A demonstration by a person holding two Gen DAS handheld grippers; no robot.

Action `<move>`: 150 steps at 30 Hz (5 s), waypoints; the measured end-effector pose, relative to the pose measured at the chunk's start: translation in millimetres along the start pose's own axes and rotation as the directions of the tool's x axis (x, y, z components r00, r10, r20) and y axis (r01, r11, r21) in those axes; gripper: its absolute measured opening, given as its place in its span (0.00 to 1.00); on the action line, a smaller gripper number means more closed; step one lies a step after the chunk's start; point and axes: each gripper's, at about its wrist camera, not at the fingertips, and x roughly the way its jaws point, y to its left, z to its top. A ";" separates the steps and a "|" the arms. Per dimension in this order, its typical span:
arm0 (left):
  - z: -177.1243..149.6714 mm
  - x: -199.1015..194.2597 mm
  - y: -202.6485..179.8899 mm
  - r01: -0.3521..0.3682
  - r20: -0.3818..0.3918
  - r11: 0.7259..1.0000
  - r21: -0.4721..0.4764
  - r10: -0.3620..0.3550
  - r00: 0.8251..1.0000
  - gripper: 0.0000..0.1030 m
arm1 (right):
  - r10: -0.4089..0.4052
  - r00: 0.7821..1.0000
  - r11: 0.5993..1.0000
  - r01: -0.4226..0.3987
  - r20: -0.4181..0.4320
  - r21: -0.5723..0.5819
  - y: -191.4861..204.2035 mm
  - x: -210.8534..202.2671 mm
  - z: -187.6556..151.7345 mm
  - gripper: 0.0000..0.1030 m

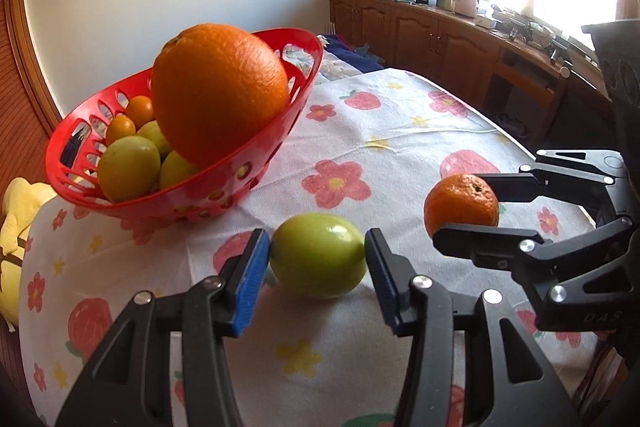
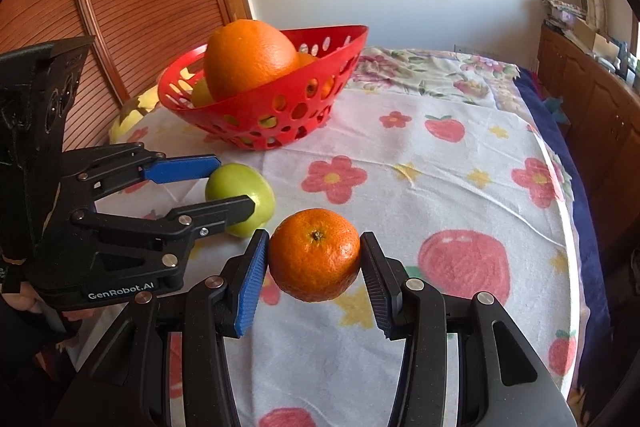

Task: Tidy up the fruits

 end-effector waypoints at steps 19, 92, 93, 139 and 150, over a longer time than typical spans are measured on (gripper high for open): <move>-16.8 6.1 8.7 0.012 -0.021 1.000 -0.016 -0.013 1.000 0.53 | -0.018 1.000 1.000 0.018 0.004 -0.005 5.4 -7.7 0.1 0.45; 61.8 -22.4 142.6 -0.160 0.167 0.970 -0.181 0.191 0.967 0.55 | 0.053 0.991 0.997 -0.046 0.121 -0.054 -0.2 58.0 161.3 0.53; 61.0 -26.5 140.4 -0.160 0.171 0.971 -0.177 0.190 0.967 0.55 | 0.049 0.991 0.998 -0.042 0.124 -0.053 0.6 55.3 159.8 0.53; -29.2 -195.4 63.0 -0.209 0.348 0.957 -0.202 0.269 0.898 0.84 | -0.185 0.899 0.983 0.166 0.397 0.083 78.2 -115.4 51.2 0.91; -40.0 -217.3 63.0 -0.231 0.374 0.947 -0.224 0.302 0.877 0.84 | -0.238 0.869 0.971 0.218 0.433 0.097 88.1 -134.8 33.1 0.91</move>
